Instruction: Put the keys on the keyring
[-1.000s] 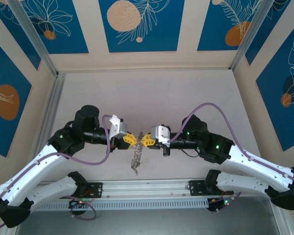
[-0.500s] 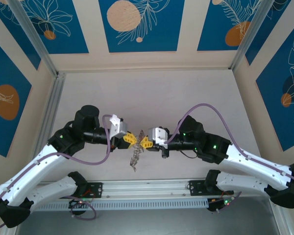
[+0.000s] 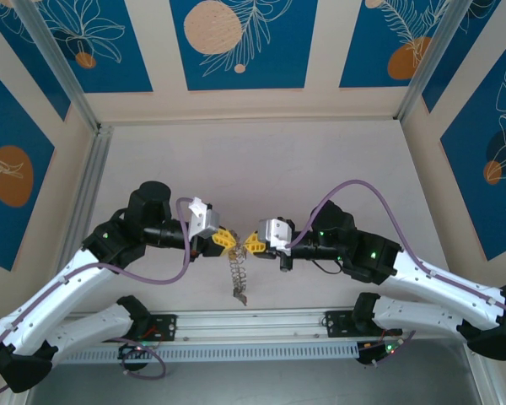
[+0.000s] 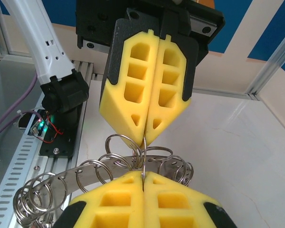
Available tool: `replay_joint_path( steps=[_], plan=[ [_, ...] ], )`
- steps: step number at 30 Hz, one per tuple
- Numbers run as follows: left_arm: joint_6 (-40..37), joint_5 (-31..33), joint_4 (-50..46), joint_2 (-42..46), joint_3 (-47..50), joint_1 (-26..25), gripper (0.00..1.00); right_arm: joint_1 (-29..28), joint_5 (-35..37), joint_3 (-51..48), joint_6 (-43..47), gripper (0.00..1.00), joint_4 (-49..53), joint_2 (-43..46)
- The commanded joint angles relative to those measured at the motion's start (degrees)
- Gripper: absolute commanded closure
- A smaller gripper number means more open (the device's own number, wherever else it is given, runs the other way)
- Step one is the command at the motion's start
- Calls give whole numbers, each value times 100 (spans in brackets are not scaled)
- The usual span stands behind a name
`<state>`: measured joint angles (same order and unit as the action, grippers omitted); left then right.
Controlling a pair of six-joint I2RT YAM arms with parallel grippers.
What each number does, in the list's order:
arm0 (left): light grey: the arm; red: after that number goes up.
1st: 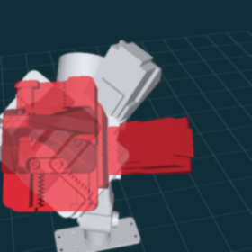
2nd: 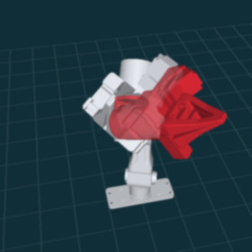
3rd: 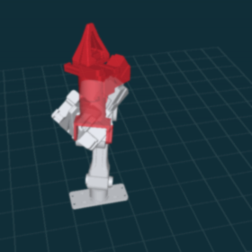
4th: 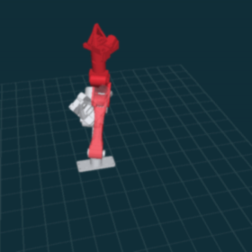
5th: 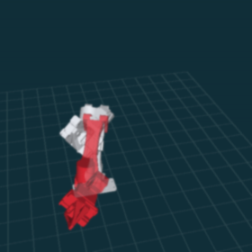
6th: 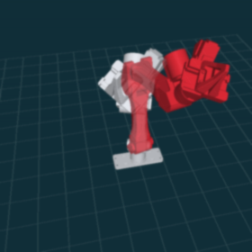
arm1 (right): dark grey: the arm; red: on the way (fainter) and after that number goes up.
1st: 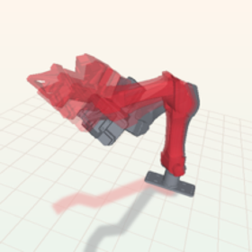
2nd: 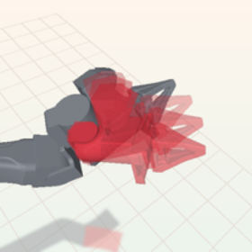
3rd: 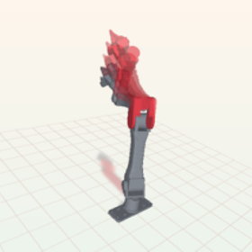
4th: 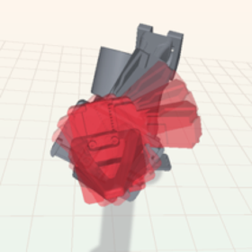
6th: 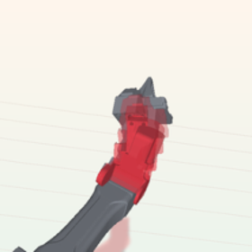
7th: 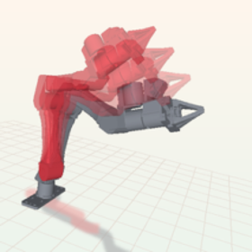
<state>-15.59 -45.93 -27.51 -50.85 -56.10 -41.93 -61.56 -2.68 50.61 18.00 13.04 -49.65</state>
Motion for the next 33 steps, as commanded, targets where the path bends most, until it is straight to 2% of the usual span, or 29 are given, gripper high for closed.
replay_joint_path(
  steps=[1, 12, 33],
  plan=[
    [-124, -75, 183, 67, -209, -62, 100, -30, 101, -72, -8, 100, -157, 55],
    [-111, -48, 185, 77, -200, -61, 100, -48, -66, -44, -7, 100, -172, -19],
    [-123, -31, 165, 71, -200, -62, 100, -172, 83, 71, -31, 100, 177, 8]
  ],
)
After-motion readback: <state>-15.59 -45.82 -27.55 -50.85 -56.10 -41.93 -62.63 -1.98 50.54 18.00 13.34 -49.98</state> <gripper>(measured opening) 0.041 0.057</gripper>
